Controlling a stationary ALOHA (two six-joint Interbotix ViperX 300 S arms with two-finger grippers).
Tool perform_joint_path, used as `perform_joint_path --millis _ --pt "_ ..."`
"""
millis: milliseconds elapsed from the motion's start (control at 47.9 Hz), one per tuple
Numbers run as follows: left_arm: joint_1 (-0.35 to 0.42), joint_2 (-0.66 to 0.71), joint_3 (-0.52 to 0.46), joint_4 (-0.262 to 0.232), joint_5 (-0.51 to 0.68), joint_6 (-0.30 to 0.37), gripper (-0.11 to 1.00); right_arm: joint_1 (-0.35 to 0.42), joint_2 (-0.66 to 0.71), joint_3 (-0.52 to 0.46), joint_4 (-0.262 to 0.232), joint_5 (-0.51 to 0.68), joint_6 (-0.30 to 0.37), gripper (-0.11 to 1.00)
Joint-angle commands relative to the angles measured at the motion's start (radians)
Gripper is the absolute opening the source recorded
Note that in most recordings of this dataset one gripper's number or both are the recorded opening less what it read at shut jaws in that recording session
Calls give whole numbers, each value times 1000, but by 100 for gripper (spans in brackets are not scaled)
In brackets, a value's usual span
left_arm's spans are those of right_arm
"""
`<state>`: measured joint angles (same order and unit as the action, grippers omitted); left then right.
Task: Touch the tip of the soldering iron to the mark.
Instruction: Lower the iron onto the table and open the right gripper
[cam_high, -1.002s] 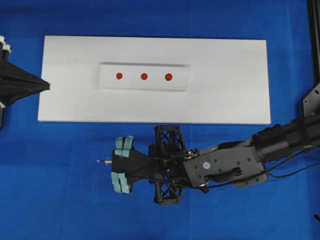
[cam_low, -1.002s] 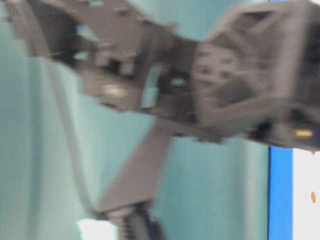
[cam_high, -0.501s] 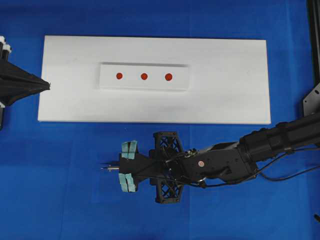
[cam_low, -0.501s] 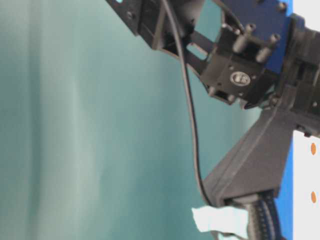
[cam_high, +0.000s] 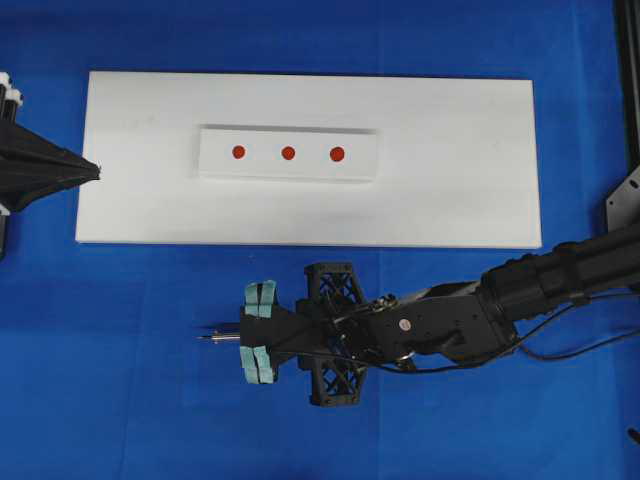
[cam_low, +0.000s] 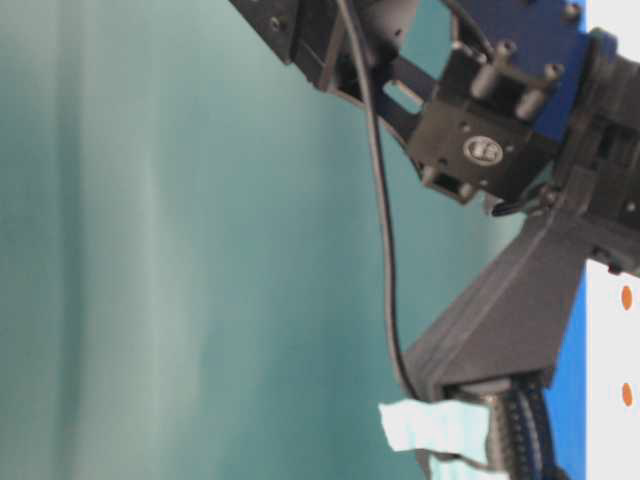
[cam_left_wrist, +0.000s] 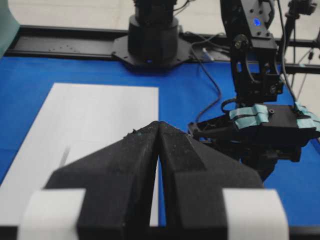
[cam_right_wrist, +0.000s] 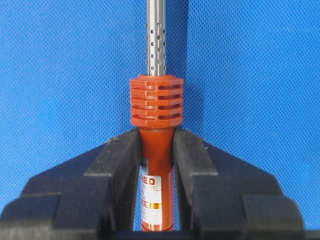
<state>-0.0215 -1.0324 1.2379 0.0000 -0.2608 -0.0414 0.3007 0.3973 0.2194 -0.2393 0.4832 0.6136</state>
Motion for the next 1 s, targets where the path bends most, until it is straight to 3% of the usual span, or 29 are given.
perform_joint_path --millis 0,167,271,438,793,981 --pt "0 3 -9 2 -5 0 0 -2 -20 -9 -3 -3 -2 19" --pt "0 3 -9 2 -3 -2 0 -2 -21 -14 -17 2 -2 67" --pt "0 3 -9 2 -3 -2 0 -3 -25 -14 -17 12 -2 89" --pt "0 0 -9 2 -3 -2 0 -2 -52 -15 -17 54 2 82" --pt "0 0 -9 2 -2 -2 0 0 -273 -23 -17 258 3 83" --pt "0 0 -9 2 -2 -2 0 0 -341 -23 -18 302 0 82"
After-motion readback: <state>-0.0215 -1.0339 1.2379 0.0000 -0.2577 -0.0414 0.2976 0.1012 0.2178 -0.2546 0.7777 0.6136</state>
